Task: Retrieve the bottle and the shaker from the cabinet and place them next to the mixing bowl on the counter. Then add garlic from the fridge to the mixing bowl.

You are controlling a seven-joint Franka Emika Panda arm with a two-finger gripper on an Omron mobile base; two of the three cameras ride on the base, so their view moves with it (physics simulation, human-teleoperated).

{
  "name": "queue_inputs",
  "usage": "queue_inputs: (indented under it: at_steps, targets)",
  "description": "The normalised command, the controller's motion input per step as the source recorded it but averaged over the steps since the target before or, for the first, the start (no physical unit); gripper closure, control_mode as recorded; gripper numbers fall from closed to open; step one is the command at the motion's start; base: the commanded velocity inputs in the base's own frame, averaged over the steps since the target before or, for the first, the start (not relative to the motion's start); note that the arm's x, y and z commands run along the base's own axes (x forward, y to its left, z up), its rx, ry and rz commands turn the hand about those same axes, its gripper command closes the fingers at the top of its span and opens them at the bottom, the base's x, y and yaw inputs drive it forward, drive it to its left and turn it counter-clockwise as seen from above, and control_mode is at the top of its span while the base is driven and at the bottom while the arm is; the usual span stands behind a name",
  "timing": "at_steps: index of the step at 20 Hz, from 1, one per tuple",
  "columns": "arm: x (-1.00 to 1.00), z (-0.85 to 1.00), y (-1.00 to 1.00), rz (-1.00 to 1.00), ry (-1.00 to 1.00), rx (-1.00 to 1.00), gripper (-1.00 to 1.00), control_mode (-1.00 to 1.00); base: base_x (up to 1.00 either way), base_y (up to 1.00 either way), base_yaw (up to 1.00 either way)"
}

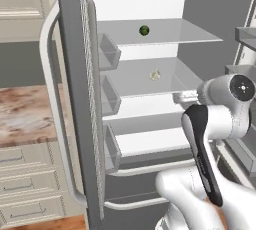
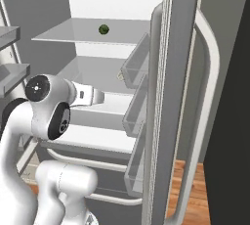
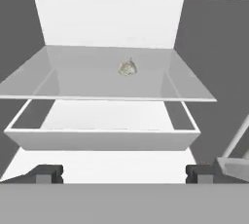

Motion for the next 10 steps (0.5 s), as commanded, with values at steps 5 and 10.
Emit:
queue_inputs:
  at_steps: [5,10]
  targets:
    - [0.3,0.0,-0.01,-0.07,-0.02,-0.03,-1.0,-1.0,0.0,0.0,0.0]
    - [0.29,0.0,-0.01,-0.07,-0.11,0.0,-1.0,-1.0,0.0,0.0,0.0]
